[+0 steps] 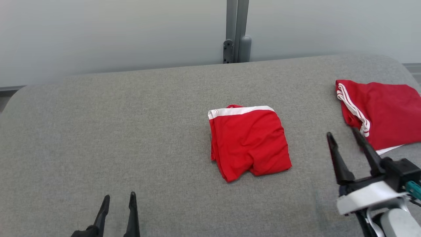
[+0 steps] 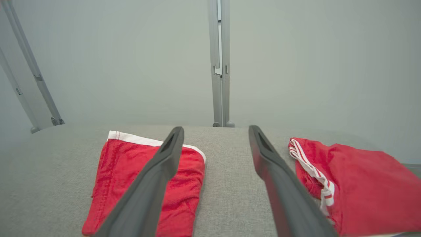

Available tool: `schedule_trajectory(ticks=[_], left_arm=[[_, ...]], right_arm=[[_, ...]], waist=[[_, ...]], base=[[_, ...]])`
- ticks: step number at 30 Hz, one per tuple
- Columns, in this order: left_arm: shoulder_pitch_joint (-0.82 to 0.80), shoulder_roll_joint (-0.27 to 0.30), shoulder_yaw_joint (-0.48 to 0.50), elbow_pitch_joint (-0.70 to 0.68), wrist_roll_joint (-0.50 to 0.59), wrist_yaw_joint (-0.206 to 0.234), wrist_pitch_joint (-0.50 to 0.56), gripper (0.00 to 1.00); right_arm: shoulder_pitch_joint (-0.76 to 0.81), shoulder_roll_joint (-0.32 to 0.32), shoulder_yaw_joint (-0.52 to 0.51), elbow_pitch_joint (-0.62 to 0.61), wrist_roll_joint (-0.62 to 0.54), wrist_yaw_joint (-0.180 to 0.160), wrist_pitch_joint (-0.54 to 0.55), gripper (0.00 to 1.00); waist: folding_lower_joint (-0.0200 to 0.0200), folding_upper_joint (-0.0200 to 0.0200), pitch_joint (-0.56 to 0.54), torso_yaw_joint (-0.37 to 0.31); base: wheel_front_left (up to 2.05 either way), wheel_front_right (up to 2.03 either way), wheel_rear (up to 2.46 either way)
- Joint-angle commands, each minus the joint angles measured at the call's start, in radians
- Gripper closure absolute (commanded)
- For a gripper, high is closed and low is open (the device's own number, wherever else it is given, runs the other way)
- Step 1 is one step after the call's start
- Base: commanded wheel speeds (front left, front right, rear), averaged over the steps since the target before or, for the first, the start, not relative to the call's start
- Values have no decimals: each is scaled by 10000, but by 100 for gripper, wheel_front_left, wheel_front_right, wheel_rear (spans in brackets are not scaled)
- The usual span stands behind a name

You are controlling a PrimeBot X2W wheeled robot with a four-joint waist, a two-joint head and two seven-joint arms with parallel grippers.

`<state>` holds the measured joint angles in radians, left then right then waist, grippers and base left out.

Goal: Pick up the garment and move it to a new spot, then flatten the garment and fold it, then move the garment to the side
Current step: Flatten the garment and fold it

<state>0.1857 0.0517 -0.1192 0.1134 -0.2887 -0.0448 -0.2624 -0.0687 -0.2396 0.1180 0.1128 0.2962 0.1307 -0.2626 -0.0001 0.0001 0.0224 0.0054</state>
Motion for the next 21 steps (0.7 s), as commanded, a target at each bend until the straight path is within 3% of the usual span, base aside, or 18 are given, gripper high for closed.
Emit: schedule_trajectory(ticks=[1,6,21], left_arm=[[205,18,195,-67,114,-73,-26,0],[404,5,817,-54,218,-149,-28,0],[174,-6,1267,131,348,-307,-28,0]], right_arm=[[486,80,-544,-300,-213,0,-21,0],[1687,467,-1764,-625,-813,3,-22,0],[2034,1358,-2490,643,-1297,-3,-25,0]], waist=[[1,-1,-405,-268],[1,-1,-498,-225],[1,-1,-493,150]], base=[[0,0,0],[0,0,0],[0,0,0]])
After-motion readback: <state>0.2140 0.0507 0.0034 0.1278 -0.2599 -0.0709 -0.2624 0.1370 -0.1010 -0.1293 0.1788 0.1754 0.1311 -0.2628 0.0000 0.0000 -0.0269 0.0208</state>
